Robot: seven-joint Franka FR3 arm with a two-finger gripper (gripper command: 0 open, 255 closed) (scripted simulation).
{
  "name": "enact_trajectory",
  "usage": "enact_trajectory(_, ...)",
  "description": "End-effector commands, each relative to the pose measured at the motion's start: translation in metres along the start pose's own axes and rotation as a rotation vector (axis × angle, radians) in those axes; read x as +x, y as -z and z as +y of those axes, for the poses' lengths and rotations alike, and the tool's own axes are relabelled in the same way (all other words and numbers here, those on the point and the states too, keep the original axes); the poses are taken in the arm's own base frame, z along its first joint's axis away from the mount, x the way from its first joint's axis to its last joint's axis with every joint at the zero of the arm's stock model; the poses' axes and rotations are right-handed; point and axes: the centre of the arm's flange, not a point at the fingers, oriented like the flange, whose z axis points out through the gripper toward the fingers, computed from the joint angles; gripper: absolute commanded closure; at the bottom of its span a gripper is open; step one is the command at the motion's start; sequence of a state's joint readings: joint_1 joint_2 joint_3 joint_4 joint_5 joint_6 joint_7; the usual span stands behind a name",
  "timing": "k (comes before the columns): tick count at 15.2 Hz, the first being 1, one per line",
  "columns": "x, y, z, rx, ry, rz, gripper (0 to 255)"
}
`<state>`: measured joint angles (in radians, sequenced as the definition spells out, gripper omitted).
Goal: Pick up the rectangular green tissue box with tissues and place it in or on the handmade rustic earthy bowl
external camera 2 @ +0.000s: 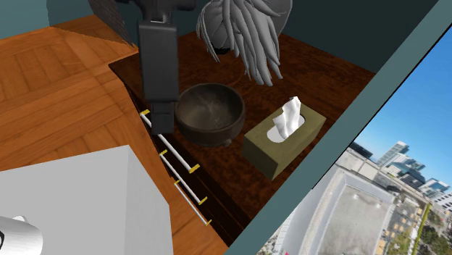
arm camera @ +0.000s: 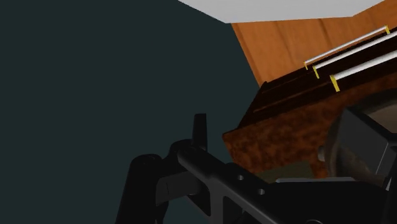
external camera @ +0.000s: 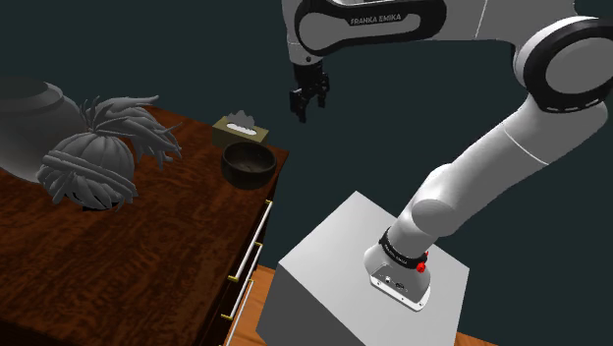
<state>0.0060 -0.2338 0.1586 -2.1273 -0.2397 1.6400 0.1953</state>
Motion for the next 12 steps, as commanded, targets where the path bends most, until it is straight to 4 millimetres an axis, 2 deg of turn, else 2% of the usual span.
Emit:
enact_trajectory(1, 0.028, -0.001, -0.012, -0.026, 0.021, 0.000, 0)
enact_trajectory(12, 0.164, -0.018, -0.078, -0.170, 0.131, -0.002, 0)
